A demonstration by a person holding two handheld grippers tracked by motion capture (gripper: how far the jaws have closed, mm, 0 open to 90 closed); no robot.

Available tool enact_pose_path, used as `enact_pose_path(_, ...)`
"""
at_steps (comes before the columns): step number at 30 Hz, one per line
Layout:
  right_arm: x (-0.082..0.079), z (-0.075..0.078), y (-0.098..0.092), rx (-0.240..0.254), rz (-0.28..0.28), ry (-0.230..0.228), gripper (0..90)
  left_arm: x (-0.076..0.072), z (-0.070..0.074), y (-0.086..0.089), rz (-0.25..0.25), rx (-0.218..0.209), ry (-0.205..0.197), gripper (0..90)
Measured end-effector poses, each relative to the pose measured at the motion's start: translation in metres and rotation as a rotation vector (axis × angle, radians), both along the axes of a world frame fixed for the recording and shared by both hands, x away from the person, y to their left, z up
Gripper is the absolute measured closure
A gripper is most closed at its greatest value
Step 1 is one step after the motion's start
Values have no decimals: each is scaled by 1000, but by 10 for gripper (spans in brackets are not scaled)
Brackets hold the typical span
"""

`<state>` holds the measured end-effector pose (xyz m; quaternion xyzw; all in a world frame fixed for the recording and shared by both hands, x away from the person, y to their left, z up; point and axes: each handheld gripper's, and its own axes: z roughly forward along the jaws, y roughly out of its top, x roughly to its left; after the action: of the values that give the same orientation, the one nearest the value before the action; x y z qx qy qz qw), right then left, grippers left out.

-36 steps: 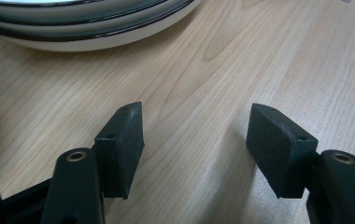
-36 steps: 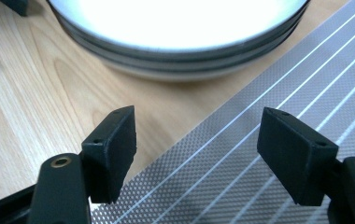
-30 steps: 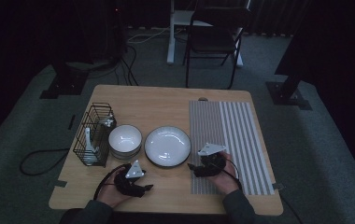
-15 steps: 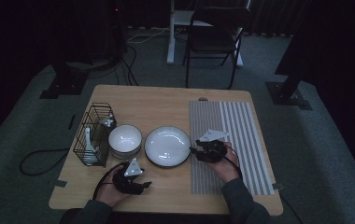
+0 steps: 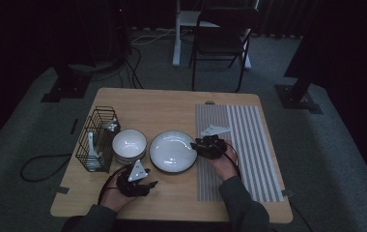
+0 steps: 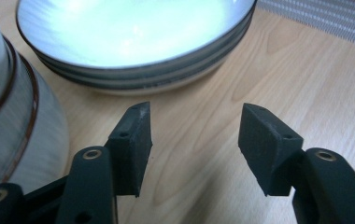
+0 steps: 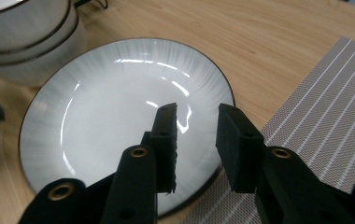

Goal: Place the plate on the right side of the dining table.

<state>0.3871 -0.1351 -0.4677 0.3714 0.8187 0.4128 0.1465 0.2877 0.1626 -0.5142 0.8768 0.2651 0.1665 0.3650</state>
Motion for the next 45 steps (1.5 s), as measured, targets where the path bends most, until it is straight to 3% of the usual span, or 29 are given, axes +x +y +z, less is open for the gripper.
enact_pose_path(3, 9, -5, 3, -1, -22, 23, 692, 4, 4, -3, 19, -13, -37, 464)
enact_pose_path(6, 19, -11, 4, 6, -50, 48, 691, 7, 6, -4, 27, -26, -50, 480)
enact_pose_path(15, 43, -19, 3, 37, -90, 116, 682, 18, 5, -12, 20, -49, -46, 504)
enact_pose_path(18, 53, -24, 2, 50, -91, 160, 715, 20, 4, -13, 16, -52, -36, 512)
enact_pose_path(23, 60, -29, -1, 103, -80, 222, 770, 22, 4, -11, 15, -58, -23, 513)
enact_pose_path(27, 65, -36, -8, 182, -80, 290, 799, 22, 5, -11, 12, -60, -17, 513)
enact_pose_path(33, 63, -36, -10, 179, -95, 278, 870, 24, 5, -11, 13, -64, -4, 511)
enact_pose_path(41, 62, -32, -14, 207, -98, 271, 883, 26, 4, -11, 16, -68, 8, 506)
enact_pose_path(45, 60, -29, -14, 182, -127, 250, 887, 29, 6, -16, 16, -56, 12, 501)
